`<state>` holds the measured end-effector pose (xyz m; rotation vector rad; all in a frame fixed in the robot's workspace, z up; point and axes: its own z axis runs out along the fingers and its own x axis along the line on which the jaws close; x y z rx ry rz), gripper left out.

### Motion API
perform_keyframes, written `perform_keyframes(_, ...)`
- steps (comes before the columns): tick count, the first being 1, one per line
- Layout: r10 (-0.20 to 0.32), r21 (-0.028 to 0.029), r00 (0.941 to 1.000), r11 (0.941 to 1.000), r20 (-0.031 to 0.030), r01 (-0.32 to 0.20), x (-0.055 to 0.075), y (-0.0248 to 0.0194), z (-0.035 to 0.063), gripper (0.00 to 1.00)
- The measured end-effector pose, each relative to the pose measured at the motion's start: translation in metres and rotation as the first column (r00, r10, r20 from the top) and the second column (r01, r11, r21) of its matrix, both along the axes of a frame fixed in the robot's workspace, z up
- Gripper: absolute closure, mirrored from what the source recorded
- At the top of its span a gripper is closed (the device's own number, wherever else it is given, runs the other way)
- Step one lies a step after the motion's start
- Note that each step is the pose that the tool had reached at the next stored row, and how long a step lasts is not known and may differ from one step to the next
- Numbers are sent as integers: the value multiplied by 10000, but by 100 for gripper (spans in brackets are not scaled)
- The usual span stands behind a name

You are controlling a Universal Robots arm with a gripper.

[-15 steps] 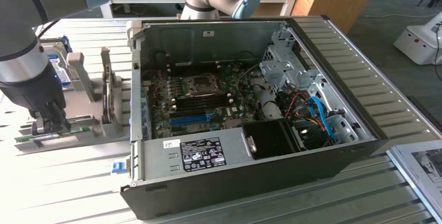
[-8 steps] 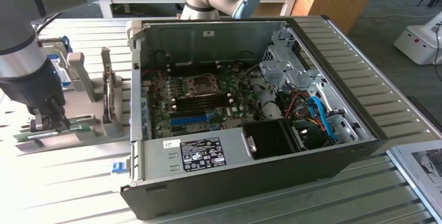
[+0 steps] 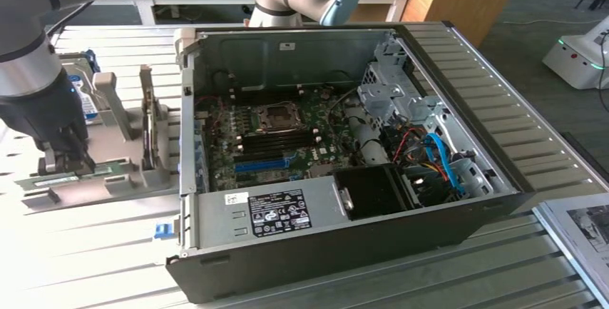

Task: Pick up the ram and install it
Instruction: 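Pick up the ram and move it above insertion slot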

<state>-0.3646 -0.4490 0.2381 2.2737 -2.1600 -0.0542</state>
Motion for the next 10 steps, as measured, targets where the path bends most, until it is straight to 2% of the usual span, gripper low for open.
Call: perform_keyframes(10,-27,-6,10000,10000,-2,27,31,0,161,88)
